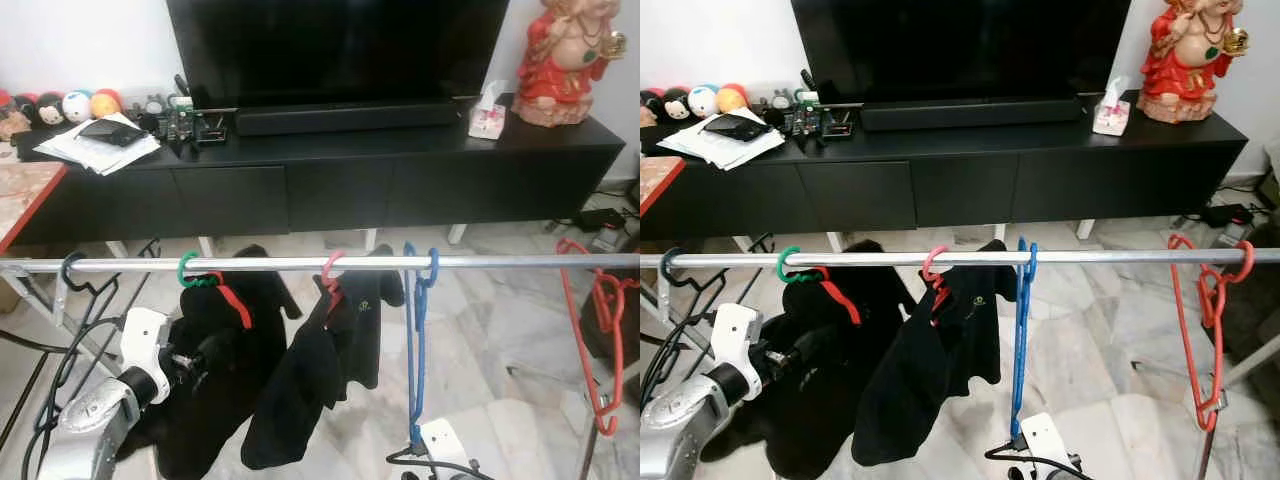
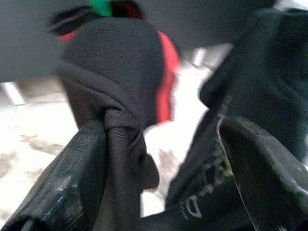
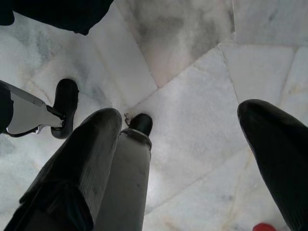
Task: Hang hanger
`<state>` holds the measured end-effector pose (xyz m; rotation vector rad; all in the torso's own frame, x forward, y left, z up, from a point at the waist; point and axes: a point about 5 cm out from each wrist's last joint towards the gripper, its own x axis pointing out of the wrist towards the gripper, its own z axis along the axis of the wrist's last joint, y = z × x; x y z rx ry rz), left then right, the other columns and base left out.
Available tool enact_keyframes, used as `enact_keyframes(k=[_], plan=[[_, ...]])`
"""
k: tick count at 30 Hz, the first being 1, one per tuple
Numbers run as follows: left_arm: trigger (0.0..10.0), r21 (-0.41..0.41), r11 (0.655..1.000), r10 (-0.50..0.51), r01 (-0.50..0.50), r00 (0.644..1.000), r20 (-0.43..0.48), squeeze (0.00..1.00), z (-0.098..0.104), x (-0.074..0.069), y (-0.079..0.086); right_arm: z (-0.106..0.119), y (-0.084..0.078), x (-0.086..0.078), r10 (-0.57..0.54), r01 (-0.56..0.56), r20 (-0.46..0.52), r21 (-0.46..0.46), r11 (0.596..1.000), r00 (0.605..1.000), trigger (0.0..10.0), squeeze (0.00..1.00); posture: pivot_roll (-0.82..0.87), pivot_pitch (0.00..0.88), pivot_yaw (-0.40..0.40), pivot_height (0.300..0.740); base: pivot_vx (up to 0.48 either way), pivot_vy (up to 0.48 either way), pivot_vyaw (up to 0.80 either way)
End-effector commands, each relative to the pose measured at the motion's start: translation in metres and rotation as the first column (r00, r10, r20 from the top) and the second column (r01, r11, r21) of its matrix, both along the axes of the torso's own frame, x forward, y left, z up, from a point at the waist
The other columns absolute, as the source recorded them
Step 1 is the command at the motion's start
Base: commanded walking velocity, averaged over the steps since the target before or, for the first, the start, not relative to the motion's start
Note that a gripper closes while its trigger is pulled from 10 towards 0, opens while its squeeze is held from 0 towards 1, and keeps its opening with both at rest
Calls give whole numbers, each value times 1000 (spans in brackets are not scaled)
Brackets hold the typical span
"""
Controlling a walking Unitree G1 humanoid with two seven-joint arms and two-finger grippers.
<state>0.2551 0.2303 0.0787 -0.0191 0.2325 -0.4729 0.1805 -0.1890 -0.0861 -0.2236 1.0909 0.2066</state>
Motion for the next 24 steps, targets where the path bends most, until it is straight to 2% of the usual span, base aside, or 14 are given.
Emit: enact_keyframes(k=[1, 3, 4, 5, 8, 10, 12, 15, 19, 22, 24], plan=[[10000, 0, 999, -52, 52, 999, -15, 0, 4, -3, 0, 0, 1, 1, -13, 13, 7, 18, 1000, 1000, 10000, 0, -27, 0, -1, 740, 0, 0, 0], [10000, 72, 997, -38, 37, 999, 14, 0, 11, 1, 9, 1, 2, 1, -12, 12, 10, 28, 1000, 1000, 10000, 0, -27, 0, -1, 740, 0, 0, 0], [10000, 72, 997, -38, 37, 999, 14, 0, 11, 1, 9, 1, 2, 1, -12, 12, 10, 28, 1000, 1000, 10000, 0, -27, 0, -1, 740, 0, 0, 0], [10000, 124, 992, 23, -27, 999, 37, 0, 13, 8, 16, 1, 1, 1, -10, 10, 10, 27, 1000, 1000, 10000, 0, -27, 0, -1, 740, 0, 0, 0], [10000, 231, 965, 114, -124, 992, 56, 0, 11, 17, 23, 1, 1, 1, -9, 9, 11, 26, 1000, 1000, 10000, 0, -17, 0, -5, 740, 0, 0, 0], [10000, 233, 962, 128, -139, 990, 62, 0, 11, 19, 21, 1, 1, 1, -9, 8, 11, 25, 1000, 1000, 10000, 0, -17, 0, -5, 740, 0, 0, 0], [10000, 249, 952, 173, -177, 984, 36, 0, 2, 23, 16, 1, 1, 1, -6, 6, 9, 26, 1000, 1000, 10000, 0, -15, 0, -10, 740, 0, 0, 0], [10000, 207, 966, 151, -153, 988, 23, 0, -4, 26, 2, 1, 1, 1, -5, 5, 8, 27, 1000, 1000, 10000, 0, -18, 0, -10, 740, 0, 0, 0], [10000, 204, 966, 156, -160, 987, 38, 0, -6, 35, -13, 1, 1, 1, -7, 7, 9, 26, 1000, 1000, 10000, 0, -14, 0, -15, 740, 0, 0, 0], [10000, 198, 964, 171, -176, 984, 43, 0, -6, 38, -16, 1, 1, 1, -7, 7, 9, 26, 1000, 1000, 10000, 0, -14, 0, -15, 740, 0, 0, 0], [10000, 236, 943, 225, -234, 972, 64, 0, -5, 46, -19, 1, 1, 2, -3, 2, 9, 25, 1000, 1000, 10000, 0, -14, 0, -17, 740, 0, 0, 0]])
